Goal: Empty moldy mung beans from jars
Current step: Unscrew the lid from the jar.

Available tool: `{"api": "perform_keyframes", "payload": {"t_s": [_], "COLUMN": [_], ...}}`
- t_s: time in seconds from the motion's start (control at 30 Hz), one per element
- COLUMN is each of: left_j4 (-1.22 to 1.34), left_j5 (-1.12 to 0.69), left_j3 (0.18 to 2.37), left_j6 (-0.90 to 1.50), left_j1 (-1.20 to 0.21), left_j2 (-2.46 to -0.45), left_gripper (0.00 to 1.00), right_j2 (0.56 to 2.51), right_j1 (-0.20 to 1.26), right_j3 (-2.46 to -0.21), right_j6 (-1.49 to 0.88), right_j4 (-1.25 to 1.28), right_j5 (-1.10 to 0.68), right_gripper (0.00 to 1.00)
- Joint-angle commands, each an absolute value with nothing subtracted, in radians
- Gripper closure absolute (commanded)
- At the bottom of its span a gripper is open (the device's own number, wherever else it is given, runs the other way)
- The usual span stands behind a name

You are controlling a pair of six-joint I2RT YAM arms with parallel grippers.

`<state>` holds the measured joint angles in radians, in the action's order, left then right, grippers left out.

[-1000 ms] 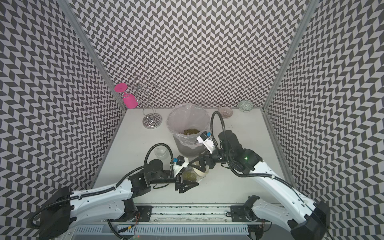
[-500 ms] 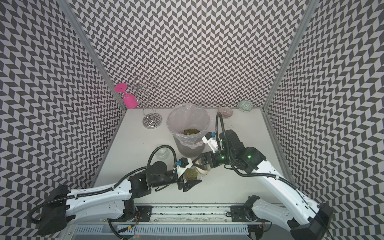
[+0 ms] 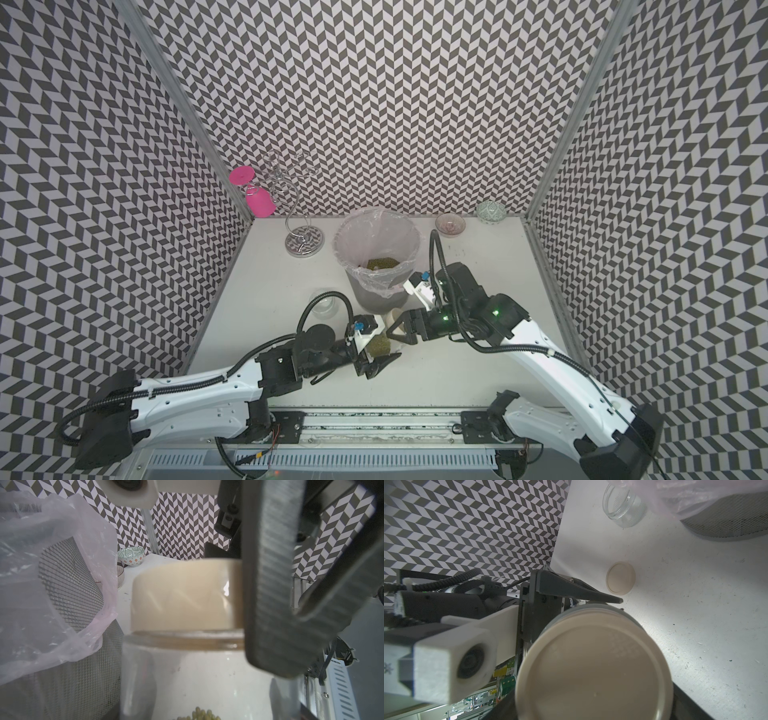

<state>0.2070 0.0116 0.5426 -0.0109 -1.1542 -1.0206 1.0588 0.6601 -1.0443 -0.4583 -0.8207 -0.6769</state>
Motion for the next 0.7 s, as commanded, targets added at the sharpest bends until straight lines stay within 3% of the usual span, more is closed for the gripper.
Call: {"api": "perform_keyframes", "payload": {"t_s": [0.0,0.13,0.27,0.37,0.57,0.67], "left_j4": [0.292,0.292,0.293,0.294,0.293,0.290], "left_j5": [0.023,0.018,0.018,0.018,0.021,0.033], "left_j3": [0.593,0.593,0.596,0.600,0.602,0.605], "left_j6": [-0.030,-0.029,-0.034,-0.033,-0.028,-0.022], "left_j1": [-1.166,-1.172,-1.179,-1.181,-1.180,-1.180], "left_j2": [-0.989,-0.998,-1.004,-1.009,-1.005,-1.006], "left_gripper": [0.78,0.77,0.77,0.77,0.77,0.77], "right_j2": [1.044,1.050,1.054,1.055,1.042,1.031], "right_j1": [0.668,0.667,0.669,0.668,0.669,0.670], "right_j3": [-1.029,-1.034,-1.038,-1.040,-1.037,-1.026], "right_j6": [-0.477,-0.471,-0.472,-0.476,-0.470,-0.463], "right_j4": [-0.729,-0.707,-0.698,-0.687,-0.694,-0.700], "right_j5": [-0.711,-0.717,-0.710,-0.704,-0.686,-0.690], "right_gripper": [0.17,0.18,0.03,0.00,0.23,0.29]}}
